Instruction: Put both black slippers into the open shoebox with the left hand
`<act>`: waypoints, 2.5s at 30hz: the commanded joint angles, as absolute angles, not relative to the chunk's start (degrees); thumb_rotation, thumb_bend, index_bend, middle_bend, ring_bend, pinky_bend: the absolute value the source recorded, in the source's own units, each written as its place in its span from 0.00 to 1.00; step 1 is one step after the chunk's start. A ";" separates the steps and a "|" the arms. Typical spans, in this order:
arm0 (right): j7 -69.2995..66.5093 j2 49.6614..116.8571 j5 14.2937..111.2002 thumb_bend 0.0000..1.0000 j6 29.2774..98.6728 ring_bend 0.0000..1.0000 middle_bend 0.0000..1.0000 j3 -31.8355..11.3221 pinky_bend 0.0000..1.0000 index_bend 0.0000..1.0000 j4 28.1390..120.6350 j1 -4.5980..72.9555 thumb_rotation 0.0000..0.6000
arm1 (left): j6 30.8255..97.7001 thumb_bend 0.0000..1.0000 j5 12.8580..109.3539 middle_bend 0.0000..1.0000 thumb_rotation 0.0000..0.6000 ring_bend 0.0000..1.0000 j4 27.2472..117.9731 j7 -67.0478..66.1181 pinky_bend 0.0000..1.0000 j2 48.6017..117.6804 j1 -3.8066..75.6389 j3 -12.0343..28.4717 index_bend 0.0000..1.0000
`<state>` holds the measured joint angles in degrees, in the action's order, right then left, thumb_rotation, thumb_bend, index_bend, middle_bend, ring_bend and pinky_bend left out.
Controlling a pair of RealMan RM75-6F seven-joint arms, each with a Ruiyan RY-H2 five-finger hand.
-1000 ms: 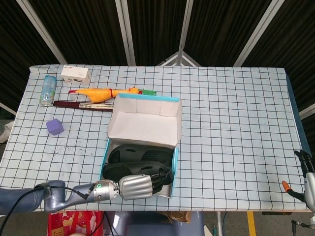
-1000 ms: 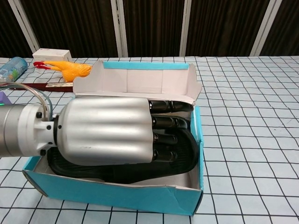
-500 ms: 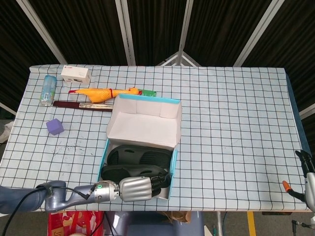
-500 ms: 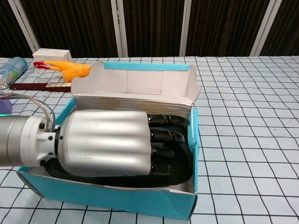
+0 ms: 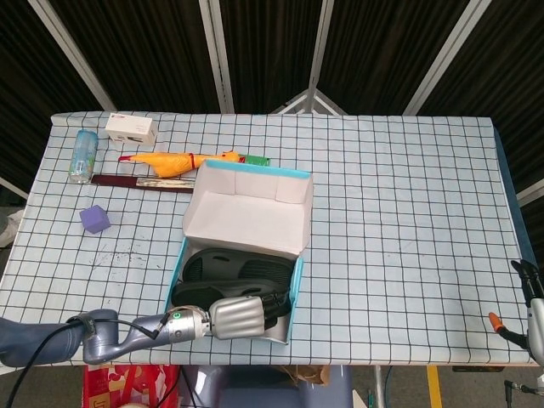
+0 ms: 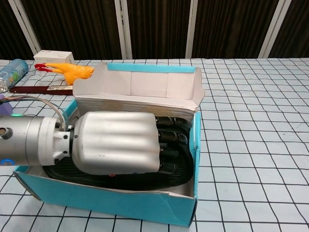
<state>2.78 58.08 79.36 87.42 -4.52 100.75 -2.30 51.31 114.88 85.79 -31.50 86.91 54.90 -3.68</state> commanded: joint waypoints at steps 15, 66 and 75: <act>3.14 58.15 79.01 0.25 87.44 0.17 0.12 -4.64 0.14 0.12 100.86 -2.34 1.00 | 51.99 0.40 115.13 0.45 1.00 0.10 86.01 -34.80 0.07 86.34 55.15 -3.46 0.38; 3.35 58.24 81.37 0.25 86.85 0.17 0.12 -3.86 0.14 0.12 100.52 -1.69 1.00 | 92.52 0.19 101.11 0.14 1.00 0.00 119.91 -52.29 0.05 53.23 12.75 -4.79 0.06; 2.66 58.29 84.62 0.25 87.96 0.17 0.12 -3.10 0.14 0.12 99.26 -1.71 1.00 | 104.52 0.18 91.78 0.09 1.00 0.00 106.92 -31.00 0.05 60.49 2.84 -3.03 0.06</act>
<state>2.59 58.24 84.52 87.90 -3.13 99.34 -1.70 100.33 96.41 112.07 -37.75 57.56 7.60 -3.56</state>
